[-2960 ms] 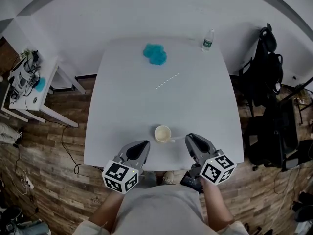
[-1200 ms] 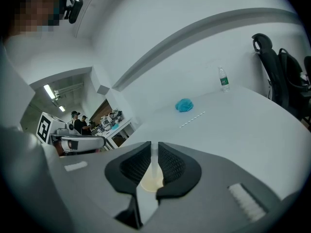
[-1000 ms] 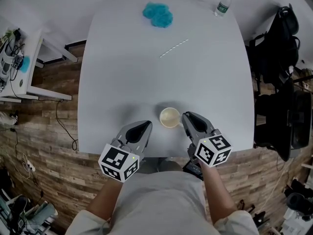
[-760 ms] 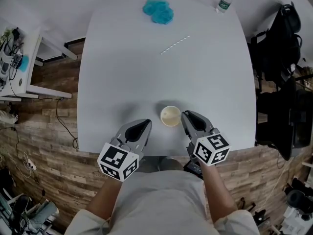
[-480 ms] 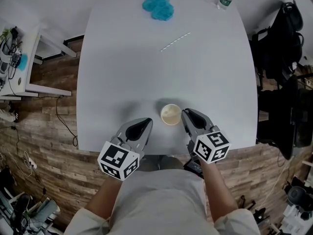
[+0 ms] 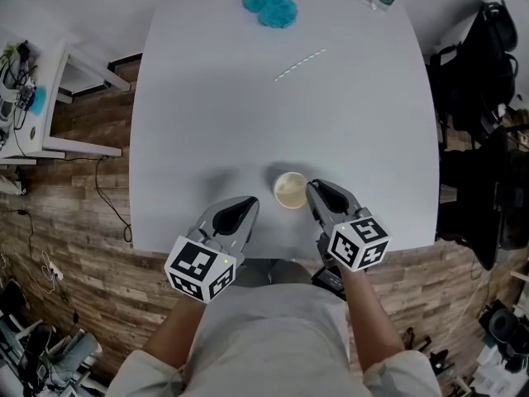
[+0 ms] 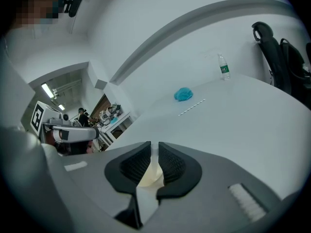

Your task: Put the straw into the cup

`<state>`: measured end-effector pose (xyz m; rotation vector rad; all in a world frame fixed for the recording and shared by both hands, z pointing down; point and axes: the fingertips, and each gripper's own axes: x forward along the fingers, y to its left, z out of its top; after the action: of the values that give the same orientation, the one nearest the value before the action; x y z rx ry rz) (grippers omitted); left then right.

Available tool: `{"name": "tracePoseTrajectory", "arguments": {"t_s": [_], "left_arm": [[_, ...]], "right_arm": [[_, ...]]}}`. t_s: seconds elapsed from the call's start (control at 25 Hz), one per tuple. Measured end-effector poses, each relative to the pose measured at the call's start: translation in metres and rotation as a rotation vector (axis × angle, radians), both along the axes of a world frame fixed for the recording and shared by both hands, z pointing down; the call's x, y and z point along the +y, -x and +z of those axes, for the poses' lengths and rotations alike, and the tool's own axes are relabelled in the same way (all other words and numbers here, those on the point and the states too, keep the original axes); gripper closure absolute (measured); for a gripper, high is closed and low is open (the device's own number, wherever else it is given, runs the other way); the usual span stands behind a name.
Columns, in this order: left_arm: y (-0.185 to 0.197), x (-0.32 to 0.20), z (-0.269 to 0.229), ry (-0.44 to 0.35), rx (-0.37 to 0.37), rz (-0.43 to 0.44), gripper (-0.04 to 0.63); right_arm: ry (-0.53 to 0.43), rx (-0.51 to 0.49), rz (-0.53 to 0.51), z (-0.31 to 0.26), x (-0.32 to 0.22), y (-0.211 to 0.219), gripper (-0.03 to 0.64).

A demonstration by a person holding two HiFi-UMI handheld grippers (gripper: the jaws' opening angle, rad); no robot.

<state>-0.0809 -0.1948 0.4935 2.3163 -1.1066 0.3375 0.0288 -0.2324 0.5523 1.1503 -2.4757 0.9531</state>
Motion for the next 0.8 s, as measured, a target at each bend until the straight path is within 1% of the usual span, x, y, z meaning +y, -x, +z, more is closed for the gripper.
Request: {"name": "tracePoseTrajectory", "arguments": {"t_s": [0.32,0.8], "left_arm": [[0.0007,0.0006,0.0011,0.010,0.002,0.002,0.577],[-0.0010,0.0019,0.0029,0.012,0.001,0.009,0.577]], "right_arm": [[0.018,0.011,-0.009,0.0058,0.0019,0.0025,0.558],[0.027,0.012,-0.013,0.0097,0.0035,0.0019,0.502]]}}
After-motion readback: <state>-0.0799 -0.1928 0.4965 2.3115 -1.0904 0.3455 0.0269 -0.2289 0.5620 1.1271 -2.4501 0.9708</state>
